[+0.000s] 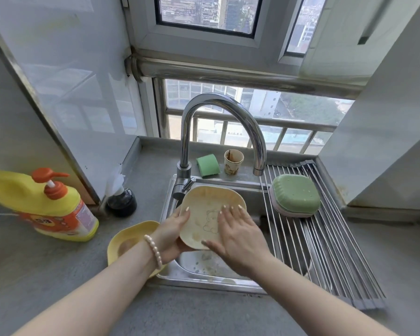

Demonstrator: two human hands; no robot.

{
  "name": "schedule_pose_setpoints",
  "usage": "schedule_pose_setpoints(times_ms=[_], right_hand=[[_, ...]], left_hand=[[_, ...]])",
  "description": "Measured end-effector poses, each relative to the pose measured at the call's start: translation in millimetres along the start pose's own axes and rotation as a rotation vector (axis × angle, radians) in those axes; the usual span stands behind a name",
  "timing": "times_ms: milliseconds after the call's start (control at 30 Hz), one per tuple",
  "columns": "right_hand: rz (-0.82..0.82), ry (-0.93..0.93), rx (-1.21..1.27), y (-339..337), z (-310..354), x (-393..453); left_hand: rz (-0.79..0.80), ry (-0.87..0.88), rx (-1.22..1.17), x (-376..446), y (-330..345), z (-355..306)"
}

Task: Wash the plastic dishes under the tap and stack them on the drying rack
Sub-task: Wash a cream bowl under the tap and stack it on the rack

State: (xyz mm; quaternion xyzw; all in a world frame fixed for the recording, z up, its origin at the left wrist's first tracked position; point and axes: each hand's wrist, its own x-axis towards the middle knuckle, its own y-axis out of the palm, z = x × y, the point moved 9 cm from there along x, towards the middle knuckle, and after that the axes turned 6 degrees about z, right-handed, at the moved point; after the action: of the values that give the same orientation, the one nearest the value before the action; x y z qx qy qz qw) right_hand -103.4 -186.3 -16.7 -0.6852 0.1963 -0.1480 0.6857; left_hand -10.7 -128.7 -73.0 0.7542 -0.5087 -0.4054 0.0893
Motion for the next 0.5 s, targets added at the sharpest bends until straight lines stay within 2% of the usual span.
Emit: schedule_pose_setpoints(times_ms=[100,200,267,400,500], right_hand=[[0.178,0.178,0.157,5,-13,18],[0.227,0.026,0.34,3,16,34],[0.272,-0.096,0.408,8,33,31],[0.464,-0.297,0.394,21,43,-5],[0.461,-0.293,0.265,10,19,-18]], left_hand=[[0.089,-0.028,0.014,0,19,12],[0.162,-0.028,0.035,9,28,14],[0.155,-0.043,0.033,15,24,15],[0.068,-0.055,-0.008,20,3,11],[-0.001,-0.026,0.067,20,-6,3]])
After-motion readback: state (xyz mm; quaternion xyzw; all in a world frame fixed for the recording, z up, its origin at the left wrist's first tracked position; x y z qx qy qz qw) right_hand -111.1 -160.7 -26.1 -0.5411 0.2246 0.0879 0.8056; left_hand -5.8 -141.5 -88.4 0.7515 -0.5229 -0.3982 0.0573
